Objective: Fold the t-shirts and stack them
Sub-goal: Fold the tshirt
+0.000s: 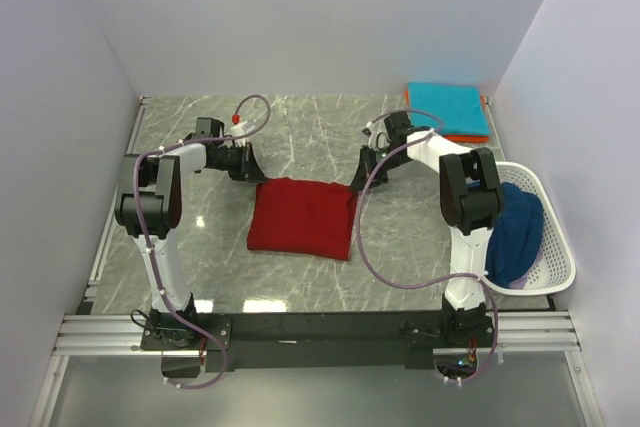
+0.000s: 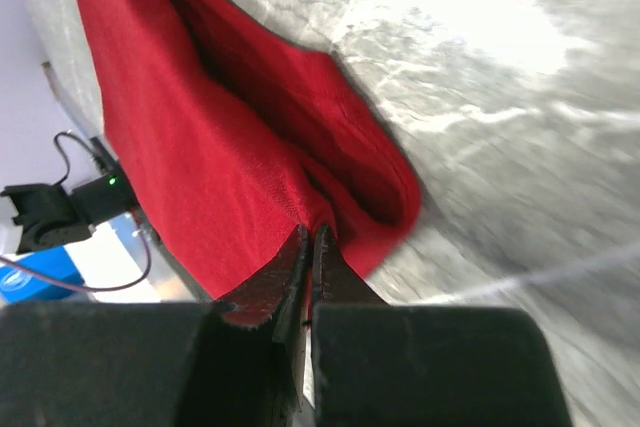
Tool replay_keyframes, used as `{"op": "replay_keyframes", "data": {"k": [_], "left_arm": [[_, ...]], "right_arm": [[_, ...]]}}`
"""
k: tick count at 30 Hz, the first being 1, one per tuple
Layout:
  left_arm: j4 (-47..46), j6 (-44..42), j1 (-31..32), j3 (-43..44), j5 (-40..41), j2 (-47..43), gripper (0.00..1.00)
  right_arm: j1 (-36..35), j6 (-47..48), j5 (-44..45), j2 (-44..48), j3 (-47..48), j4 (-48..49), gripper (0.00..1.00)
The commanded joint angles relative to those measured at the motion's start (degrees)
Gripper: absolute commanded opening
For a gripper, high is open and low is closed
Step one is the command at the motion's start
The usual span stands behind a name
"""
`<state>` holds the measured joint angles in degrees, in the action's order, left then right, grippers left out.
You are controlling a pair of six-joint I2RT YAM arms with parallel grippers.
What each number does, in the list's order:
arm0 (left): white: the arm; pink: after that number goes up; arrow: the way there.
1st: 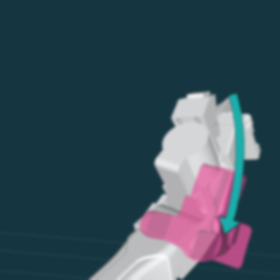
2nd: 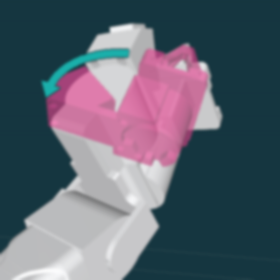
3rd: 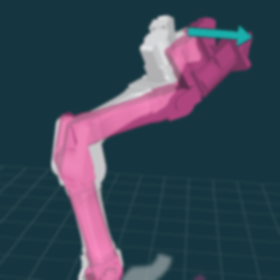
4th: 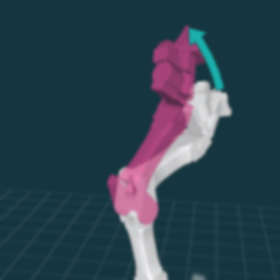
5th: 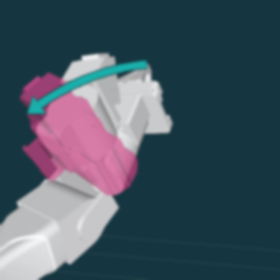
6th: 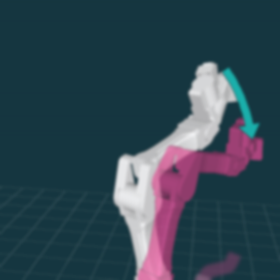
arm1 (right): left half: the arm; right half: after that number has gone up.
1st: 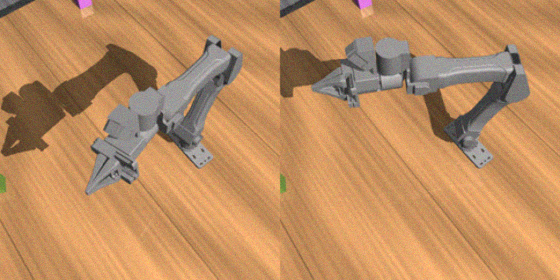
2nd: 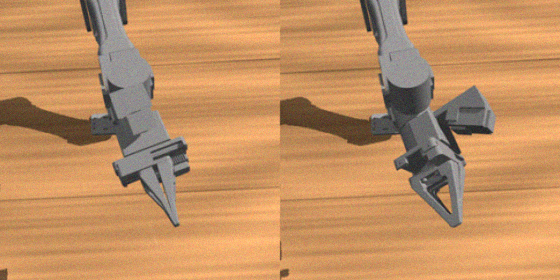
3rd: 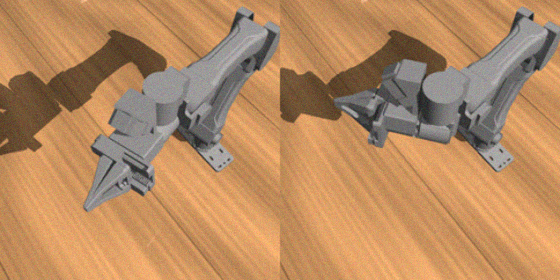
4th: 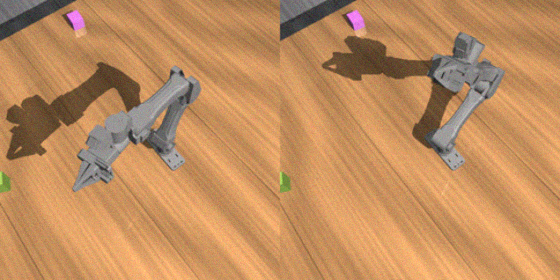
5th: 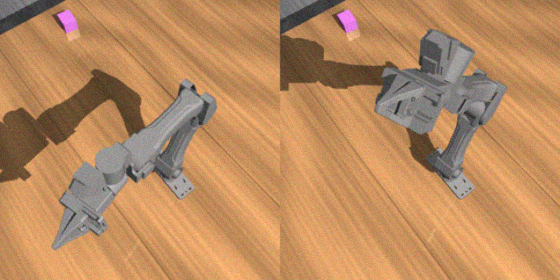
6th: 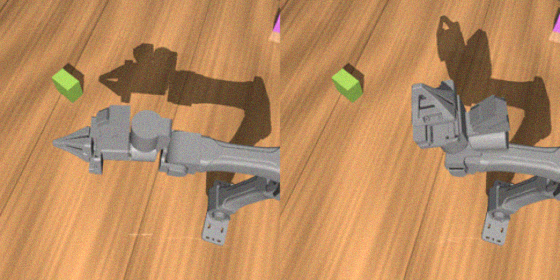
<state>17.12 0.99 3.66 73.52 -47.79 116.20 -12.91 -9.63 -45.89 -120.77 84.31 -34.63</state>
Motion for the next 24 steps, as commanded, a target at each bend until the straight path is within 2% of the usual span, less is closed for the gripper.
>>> {"op": "replay_keyframes", "data": {"k": [1,6,11,17,24], "left_arm": [[-2.8,1.0,-0.8,1.0,0.6,-2.1,0.01],[-6.3,1.8,-1.1,1.0,1.6,-3.4,0.01],[-9.7,3.0,-1.6,0.3,4.2,-4.5,0.01],[-11.1,3.8,-2.4,2.3,5.6,-0.5,0.01],[-10.5,7.6,-2.4,9.8,3.8,6.0,0.01]], "right_arm": [[1.7,2.4,3.5,5.5,2.4,-1.0,0.00],[1.8,3.4,4.8,5.2,3.7,-2.5,0.00],[2.3,3.3,9.8,3.4,5.2,-0.9,0.00],[2.7,2.4,11.9,-1.8,9.7,1.1,0.00],[2.6,2.0,14.1,-7.3,17.0,1.9,0.00]]}}
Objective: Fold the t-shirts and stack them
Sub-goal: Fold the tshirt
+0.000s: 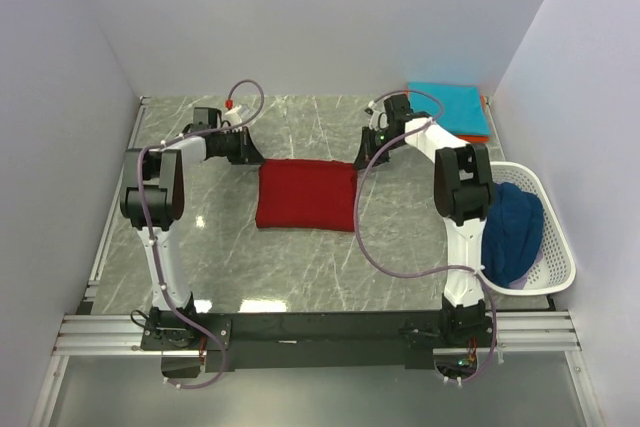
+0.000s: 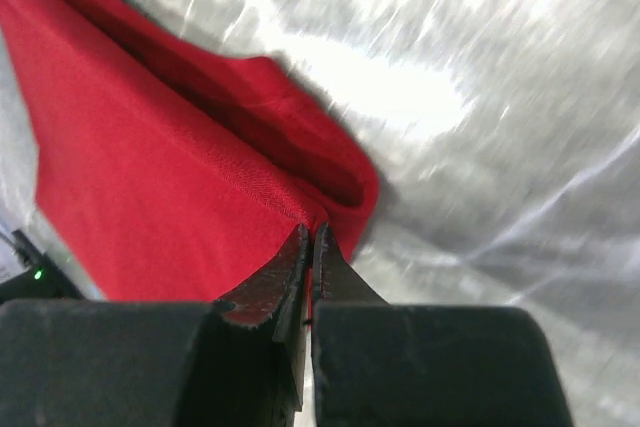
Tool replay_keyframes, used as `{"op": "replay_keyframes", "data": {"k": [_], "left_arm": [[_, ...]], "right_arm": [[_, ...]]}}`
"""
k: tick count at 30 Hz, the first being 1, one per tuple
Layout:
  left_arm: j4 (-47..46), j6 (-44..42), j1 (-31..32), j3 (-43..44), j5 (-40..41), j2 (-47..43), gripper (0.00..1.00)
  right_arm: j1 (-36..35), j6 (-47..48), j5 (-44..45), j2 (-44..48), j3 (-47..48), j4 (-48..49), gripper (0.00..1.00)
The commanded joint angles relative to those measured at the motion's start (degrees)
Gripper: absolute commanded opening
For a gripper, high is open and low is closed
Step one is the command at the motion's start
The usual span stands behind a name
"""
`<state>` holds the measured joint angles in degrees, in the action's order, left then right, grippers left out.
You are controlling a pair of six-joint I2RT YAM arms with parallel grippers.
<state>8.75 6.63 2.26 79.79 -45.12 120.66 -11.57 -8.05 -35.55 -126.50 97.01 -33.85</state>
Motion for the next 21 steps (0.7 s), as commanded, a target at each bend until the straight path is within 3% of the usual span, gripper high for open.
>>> {"op": "replay_keyframes", "data": {"k": [1,2,4,5,8,12,15,21], "left_arm": [[-2.3,2.2,-1.0,3.8,1.4,1.8,0.01],[-2.5,2.7,-1.0,4.0,1.7,1.9,0.01],[-2.9,3.8,-1.4,3.9,2.5,1.2,0.15],[-4.3,4.3,-1.6,3.5,2.6,0.6,0.27],[-10.0,8.2,-3.9,0.2,0.1,-4.0,0.41],[-12.2,11.2,-3.7,-3.0,-5.6,-10.7,0.41],[-18.0,17.9,-0.8,-6.9,-9.0,-12.9,0.39],[-27.9,32.2,7.0,-9.3,-8.5,-7.6,0.30]], "right_arm": [[1.3,0.6,4.1,-2.8,5.5,0.3,0.00],[1.4,0.6,4.7,-3.4,6.8,-0.3,0.06],[1.4,1.0,4.8,-4.0,10.9,-1.9,0.20],[1.5,1.1,4.8,-3.8,12.6,-2.1,0.38],[1.6,0.2,3.4,0.3,12.2,-0.6,0.50],[1.6,-6.5,-7.7,9.7,2.8,7.2,0.50],[0.5,-17.1,-14.1,12.6,-6.3,19.4,0.45],[-4.6,-29.8,-23.1,4.5,-9.3,31.9,0.26]]}}
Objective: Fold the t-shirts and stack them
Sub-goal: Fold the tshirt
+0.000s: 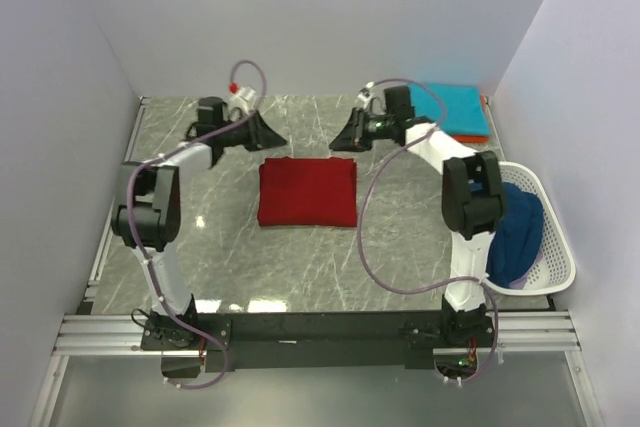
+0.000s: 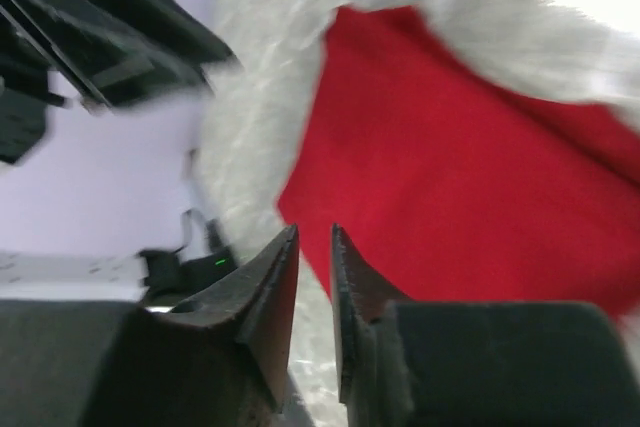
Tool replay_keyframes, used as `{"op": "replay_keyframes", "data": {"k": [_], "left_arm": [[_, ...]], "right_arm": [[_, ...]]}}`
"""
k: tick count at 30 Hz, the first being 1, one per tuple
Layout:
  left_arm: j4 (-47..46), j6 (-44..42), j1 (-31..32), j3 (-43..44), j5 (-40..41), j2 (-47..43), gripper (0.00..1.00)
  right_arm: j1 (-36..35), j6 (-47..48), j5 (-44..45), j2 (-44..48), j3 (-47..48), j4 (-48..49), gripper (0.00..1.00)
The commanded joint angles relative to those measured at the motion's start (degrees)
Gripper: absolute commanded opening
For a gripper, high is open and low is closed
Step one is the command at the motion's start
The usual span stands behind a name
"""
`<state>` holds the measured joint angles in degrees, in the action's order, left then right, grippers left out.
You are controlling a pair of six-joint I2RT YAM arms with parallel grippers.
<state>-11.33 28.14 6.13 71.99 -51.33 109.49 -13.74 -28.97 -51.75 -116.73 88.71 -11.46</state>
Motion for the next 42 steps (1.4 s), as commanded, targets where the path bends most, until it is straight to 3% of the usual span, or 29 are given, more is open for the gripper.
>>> {"op": "replay_keyframes", "data": {"k": [1,2,11,18,21,24,25,27,28,29,30,31,37,39,42], "left_arm": [[-11.5,13.0,3.7,-1.1,-3.0,5.4,0.29],[-12.6,16.6,3.7,0.2,-3.9,7.3,0.28],[-12.9,22.1,-1.8,5.5,-2.9,24.6,0.25],[-8.5,17.1,-7.6,4.5,-2.9,20.2,0.26],[-6.2,12.0,-8.4,3.6,-4.9,13.4,0.38],[-4.5,9.0,-8.1,-0.3,-6.8,5.1,0.47],[-6.4,9.3,-7.5,-2.1,-7.6,2.9,0.50],[-7.0,9.1,-6.5,-6.8,-9.0,-2.3,0.66],[-6.9,8.8,-4.4,-8.1,-9.0,-3.7,0.71],[-7.4,9.1,-3.4,-10.4,-9.0,-5.6,0.91],[-8.5,9.9,-1.7,-11.6,-9.1,-6.1,0.99],[-12.0,12.7,-0.9,-13.7,-9.1,-6.6,0.99],[-26.9,24.7,2.9,-16.0,-8.8,-1.0,0.99],[-38.0,33.8,2.8,-15.7,-9.2,4.7,0.99],[-44.7,40.4,1.9,-13.8,-8.3,11.9,0.99]], "right_arm": [[-2.6,-10.8,-7.2,-6.8,-0.5,11.3,0.24],[-2.4,-11.4,-7.4,-8.6,1.5,11.3,0.23],[2.8,-2.8,0.9,-22.7,12.7,0.1,0.19],[4.9,2.7,4.3,-18.7,13.9,-7.1,0.24],[5.1,3.6,2.9,-12.1,11.6,-7.4,0.41],[4.6,-1.3,-0.7,-3.0,3.6,-1.4,0.54],[3.8,-2.8,-2.1,-1.2,-0.2,2.5,0.63],[2.5,-6.4,-5.5,2.5,-3.4,5.1,0.70],[1.8,-7.6,-6.1,3.5,-6.2,7.6,0.78],[0.0,-8.8,-7.3,4.7,-7.7,9.3,0.83],[-0.8,-12.7,-7.8,5.3,-9.5,11.2,0.86],[-2.2,-15.0,-8.0,5.5,-12.6,17.6,0.87],[-5.0,-24.1,-7.7,0.2,-14.7,30.6,0.89],[-5.1,-24.3,-6.9,-4.0,-13.3,32.0,0.89],[-4.5,-21.8,-5.7,-10.3,-8.4,28.7,0.91]]}}
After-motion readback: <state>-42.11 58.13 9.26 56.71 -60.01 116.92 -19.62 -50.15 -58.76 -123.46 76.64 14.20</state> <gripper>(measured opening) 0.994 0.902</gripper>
